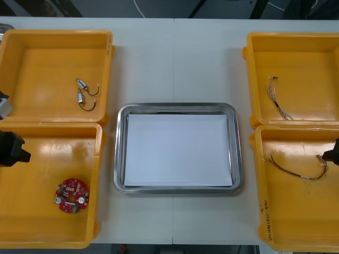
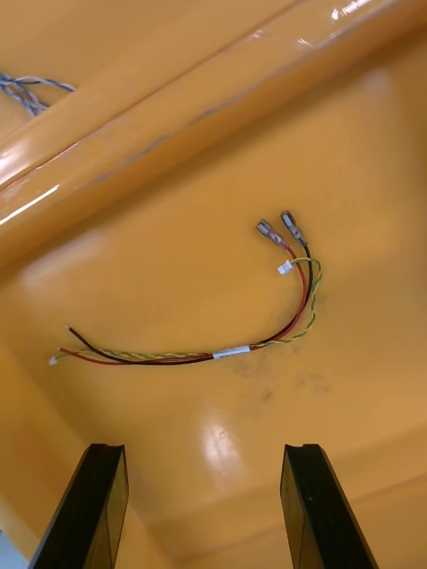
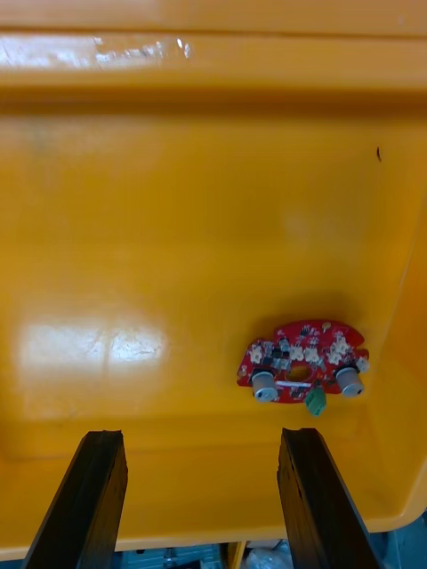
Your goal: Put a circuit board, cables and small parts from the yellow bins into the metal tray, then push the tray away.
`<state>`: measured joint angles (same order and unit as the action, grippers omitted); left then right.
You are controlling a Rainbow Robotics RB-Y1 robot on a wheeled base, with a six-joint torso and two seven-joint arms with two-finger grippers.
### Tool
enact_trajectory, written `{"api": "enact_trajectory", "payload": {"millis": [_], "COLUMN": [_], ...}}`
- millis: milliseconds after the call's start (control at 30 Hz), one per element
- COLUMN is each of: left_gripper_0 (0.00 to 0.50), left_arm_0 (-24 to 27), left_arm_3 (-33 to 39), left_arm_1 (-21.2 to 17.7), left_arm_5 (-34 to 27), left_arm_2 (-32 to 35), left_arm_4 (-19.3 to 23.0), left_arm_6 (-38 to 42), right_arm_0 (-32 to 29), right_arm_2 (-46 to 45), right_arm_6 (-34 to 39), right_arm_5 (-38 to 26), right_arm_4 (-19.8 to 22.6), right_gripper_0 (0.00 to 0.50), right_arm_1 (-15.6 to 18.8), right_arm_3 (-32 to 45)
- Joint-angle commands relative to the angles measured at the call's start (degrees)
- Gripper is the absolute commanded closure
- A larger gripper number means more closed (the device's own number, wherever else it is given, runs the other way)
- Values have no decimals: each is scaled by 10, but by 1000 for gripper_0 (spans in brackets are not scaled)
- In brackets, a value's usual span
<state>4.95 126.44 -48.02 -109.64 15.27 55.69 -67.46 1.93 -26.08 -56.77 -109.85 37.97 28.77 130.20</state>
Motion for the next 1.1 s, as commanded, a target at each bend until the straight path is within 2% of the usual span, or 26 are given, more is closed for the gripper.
{"api": "enact_trajectory", "payload": {"millis": [33,267,500,633,700,867,1100], "left_gripper_0": [0,0,0,0,0,0,0], "left_arm_0": [-54,-107,-142,-161,-173,-192,-209], "left_arm_3": [49,83,89,89,91,92,92], "left_arm_1": [-16,-16,-15,-16,-16,-15,-15], "left_arm_5": [17,79,146,186,207,249,282], "left_arm_2": [-11,-25,-50,-71,-85,-116,-154], "left_arm_4": [-11,-19,-36,-59,-79,-113,-162], "left_arm_6": [-66,-72,-80,-88,-92,-95,-96], "right_arm_0": [9,9,9,9,9,11,11], "right_arm_2": [4,14,25,44,63,81,86], "right_arm_6": [69,142,157,163,170,181,226], "right_arm_5": [-1,3,29,53,70,97,133], "right_arm_4": [-30,-43,-57,-80,-112,-151,-166], "right_gripper_0": [0,0,0,0,0,0,0], "right_arm_1": [-25,-47,-57,-58,-61,-75,-96], "right_arm_3": [18,4,-28,-46,-53,-79,-119]}}
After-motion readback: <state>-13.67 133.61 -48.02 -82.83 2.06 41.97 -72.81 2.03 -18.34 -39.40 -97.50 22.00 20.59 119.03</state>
